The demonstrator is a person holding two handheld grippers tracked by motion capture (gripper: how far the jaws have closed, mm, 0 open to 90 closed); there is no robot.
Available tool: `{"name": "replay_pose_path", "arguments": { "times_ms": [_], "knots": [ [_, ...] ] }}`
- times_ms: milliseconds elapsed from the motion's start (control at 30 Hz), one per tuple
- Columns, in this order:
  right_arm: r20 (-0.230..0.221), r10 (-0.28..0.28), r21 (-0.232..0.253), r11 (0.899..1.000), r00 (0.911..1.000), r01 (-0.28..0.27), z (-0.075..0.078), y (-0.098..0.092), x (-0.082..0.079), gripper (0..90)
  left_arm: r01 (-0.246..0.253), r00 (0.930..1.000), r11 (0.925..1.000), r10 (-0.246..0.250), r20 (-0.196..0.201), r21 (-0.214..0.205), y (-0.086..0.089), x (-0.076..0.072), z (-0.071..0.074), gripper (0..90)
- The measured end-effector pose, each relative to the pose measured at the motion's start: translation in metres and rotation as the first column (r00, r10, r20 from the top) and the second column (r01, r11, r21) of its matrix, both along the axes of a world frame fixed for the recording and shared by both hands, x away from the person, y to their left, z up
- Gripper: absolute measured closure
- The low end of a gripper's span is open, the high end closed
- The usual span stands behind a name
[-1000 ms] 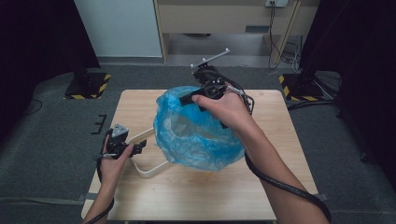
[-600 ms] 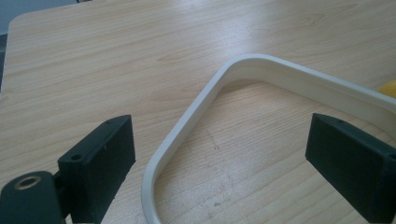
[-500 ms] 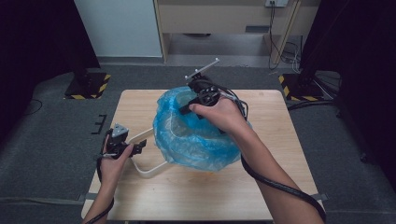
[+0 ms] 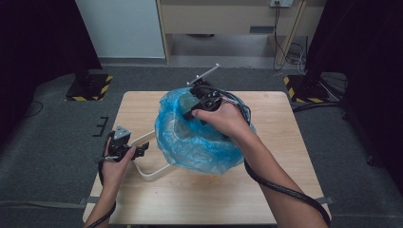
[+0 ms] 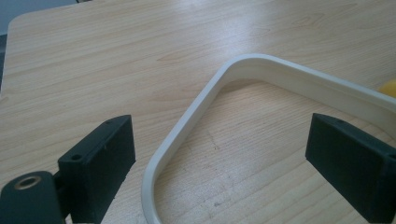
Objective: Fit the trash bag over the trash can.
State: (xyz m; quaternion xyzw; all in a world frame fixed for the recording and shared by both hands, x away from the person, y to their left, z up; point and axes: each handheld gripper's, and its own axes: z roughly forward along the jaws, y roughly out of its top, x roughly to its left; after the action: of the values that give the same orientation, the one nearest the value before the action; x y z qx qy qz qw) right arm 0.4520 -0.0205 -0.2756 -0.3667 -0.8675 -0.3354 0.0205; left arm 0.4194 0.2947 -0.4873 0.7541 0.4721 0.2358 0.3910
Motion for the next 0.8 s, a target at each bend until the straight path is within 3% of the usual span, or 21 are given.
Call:
{"name": "replay_pose_path", "arguments": {
  "times_ms": [300,533,800],
  "knots": [
    [0.019,-0.027,0.023,0.999,0.9995,0.027,0.008,-0.006,0.001,79.3,-0.003,1.0000,1.0000,0.003,0.002,-0.002,0.001,0.000,0.001,7.7],
    [0.021,-0.087,0.047,0.995,0.9960,0.086,0.013,-0.014,0.006,78.9,-0.004,1.0000,1.0000,0.004,0.002,-0.002,0.000,0.000,0.001,7.7],
    [0.013,-0.123,-0.002,0.992,0.9924,0.123,0.003,-0.010,0.016,77.2,-0.004,1.0000,1.0000,0.004,0.002,-0.002,0.001,0.000,0.001,7.7]
  ]
}}
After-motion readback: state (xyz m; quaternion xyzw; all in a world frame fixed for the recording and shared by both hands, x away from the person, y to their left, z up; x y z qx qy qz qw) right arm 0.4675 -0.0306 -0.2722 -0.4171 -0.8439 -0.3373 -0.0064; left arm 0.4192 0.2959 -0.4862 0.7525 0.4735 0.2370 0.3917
